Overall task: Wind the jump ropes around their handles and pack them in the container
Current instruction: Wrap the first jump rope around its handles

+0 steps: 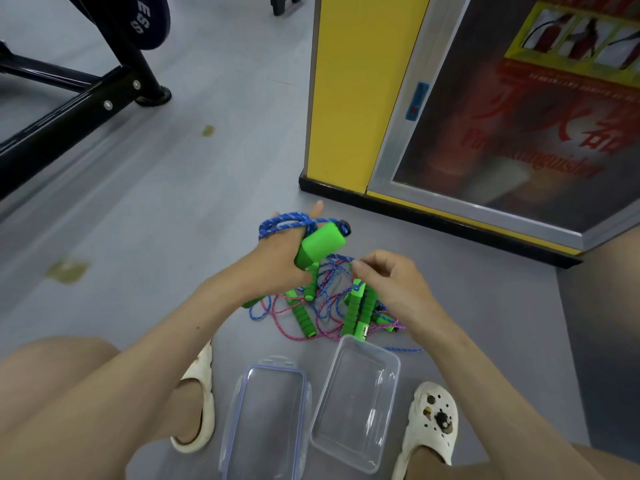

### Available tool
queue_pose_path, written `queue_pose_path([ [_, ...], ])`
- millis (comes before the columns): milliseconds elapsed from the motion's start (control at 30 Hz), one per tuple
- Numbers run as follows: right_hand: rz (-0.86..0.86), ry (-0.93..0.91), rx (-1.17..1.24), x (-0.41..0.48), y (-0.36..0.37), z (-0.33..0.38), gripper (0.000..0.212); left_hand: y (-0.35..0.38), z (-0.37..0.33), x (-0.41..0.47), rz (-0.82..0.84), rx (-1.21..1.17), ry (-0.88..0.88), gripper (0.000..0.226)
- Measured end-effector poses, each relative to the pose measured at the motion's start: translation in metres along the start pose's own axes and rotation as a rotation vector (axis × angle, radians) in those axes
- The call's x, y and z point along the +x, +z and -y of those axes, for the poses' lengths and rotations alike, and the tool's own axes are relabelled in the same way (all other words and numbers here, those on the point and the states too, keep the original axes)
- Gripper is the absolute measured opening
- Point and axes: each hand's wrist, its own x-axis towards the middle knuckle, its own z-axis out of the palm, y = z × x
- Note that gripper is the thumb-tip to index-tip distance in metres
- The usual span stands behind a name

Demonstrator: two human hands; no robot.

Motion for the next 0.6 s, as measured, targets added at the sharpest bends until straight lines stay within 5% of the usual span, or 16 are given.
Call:
queue_pose_path([
  [133, -0.049, -0.024, 0.086, -0.003, 0.002, 0.003, 0.015, 0.005, -0.003, -0.004, 0.165, -0.105, -0.169, 0.037],
  [300, -0.105, -0.019, 0.177, 0.0, -0.002, 0.002, 0.014, 0.01, -0.006, -0.009, 0.455, -0.649, -0.226, 0.052],
  [433, -0.101, 0.051, 0.339, 0.003, 0.0, 0.0, 0.016, 0.012, -0.009, -0.012, 0.569, -1.005, -0.103, 0.039],
  [600, -0.011, 0.072, 0.416, 0.004, 0.005, -0.005, 0.028, 0.013, -0.018, -0.012, 0.705, -1.27, 0.023, 0.059],
])
